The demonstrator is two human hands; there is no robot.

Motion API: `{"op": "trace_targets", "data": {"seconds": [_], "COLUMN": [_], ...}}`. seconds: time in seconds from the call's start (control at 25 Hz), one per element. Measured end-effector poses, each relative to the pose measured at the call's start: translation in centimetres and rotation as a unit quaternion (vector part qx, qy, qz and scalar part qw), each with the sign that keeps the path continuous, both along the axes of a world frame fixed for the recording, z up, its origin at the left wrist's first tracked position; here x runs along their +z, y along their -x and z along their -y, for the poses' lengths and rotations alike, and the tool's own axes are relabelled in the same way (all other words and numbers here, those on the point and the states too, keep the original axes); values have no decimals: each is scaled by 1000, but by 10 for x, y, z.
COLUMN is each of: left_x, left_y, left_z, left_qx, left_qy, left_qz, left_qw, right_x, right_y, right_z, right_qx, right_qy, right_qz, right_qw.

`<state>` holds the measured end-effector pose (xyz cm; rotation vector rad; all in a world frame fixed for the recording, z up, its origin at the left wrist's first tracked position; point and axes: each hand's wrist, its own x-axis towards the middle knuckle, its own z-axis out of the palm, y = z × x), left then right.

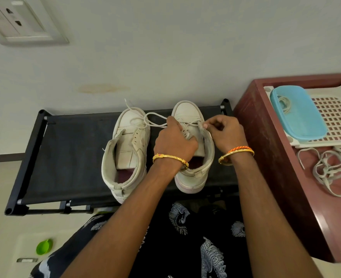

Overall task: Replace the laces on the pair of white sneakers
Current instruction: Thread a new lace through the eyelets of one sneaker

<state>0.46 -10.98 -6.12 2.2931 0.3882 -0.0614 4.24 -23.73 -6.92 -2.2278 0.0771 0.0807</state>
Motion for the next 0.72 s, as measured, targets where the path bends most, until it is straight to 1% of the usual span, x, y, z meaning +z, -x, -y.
{"op": "trace_targets", "data": {"seconds": [0.08,0.2,0.28,0.36,0.44,0.56,0.72], "left_x": [2,3,3,3,3,3,2], "left_y": [0,1,1,0,0,0,0], "left_z": [1,3,2,1,1,3,4], "left_qx": [4,8,12,18,20,20,31], "left_qy": [3,6,16,31,40,41,33], "left_qz": [-5,-7,-15,-22,-21,-16,-11], "left_qw": [1000,1000,1000,999,999,999,999], "right_x": [-3,-5,-7,-7,-8,-8,-9], "right_y": [-1,-1,-3,-3,-4,-3,-5], "right_z": [1,3,6,9,9,4,1], "right_qx": [0,14,-20,-57,-35,10,-6], "right_qy": [-3,-5,5,-15,-54,-86,-85], "right_qz": [-27,-37,-45,-64,-64,-59,-42], "right_qw": [1000,999,999,996,996,995,995]}}
